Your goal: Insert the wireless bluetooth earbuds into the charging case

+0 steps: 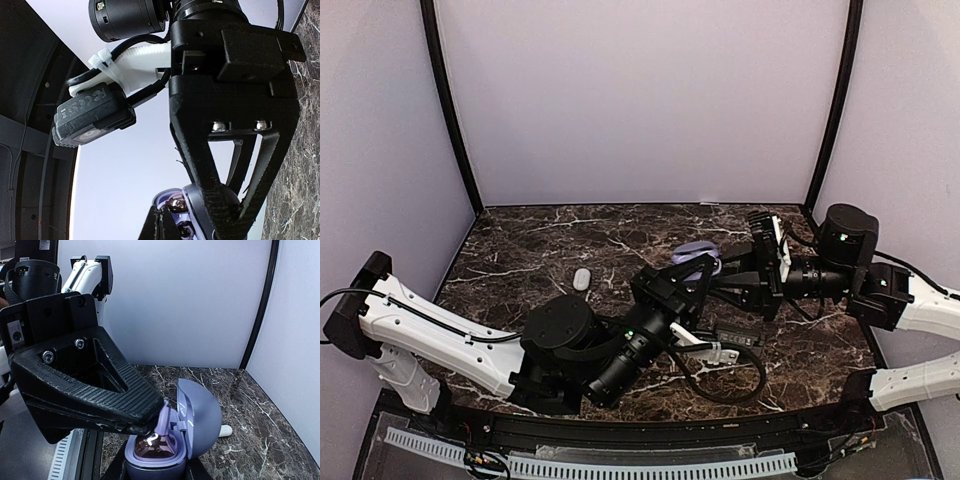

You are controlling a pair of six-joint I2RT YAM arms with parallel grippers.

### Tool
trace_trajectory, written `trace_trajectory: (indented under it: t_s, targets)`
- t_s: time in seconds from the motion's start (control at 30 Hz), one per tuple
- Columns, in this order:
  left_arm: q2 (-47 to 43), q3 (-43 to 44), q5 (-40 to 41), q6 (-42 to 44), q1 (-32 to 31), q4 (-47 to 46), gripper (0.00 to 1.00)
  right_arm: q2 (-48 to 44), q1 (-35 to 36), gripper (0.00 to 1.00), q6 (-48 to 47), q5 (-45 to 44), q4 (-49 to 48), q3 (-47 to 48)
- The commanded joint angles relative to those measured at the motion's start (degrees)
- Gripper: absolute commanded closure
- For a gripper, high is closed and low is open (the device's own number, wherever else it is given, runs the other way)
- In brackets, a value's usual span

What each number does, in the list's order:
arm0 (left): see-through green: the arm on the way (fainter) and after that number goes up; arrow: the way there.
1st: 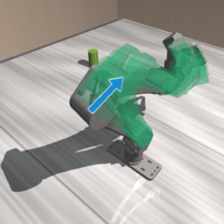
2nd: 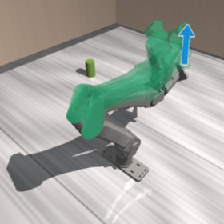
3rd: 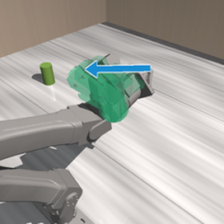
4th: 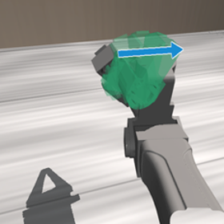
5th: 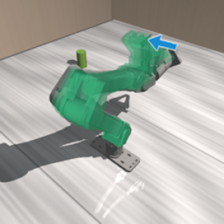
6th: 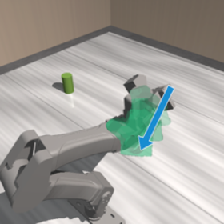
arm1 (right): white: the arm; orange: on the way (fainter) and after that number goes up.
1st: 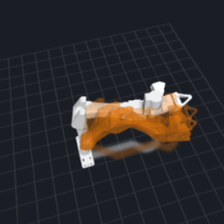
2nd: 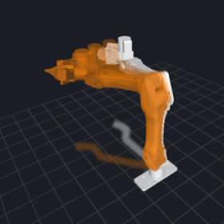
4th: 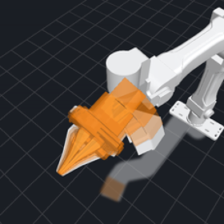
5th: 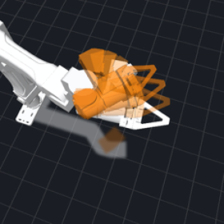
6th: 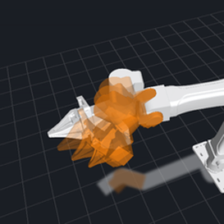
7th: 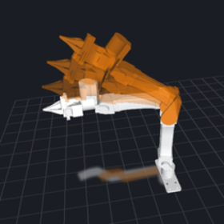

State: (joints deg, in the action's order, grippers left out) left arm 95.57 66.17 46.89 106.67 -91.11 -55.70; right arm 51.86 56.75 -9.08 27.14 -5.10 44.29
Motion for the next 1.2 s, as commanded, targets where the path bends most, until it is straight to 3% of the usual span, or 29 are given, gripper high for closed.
trace_trajectory:
  t_s: [0.0,0.67,1.17]
  targets:
    - [-0.50,0.93,-0.21,-2.05,0.23,2.47,1.00,-1.27,0.46,1.00,0.82,0.18,-3.37,0.91]
    - [-1.69,0.80,0.38,-1.99,0.41,2.42,0.77,-2.05,0.38,1.00,1.69,-2.29,-3.92,0.09]
    - [-4.35,0.12,0.72,-5.71,-0.96,5.62,0.72,-2.30,-0.91,1.00,2.97,-4.19,-4.39,0.09]
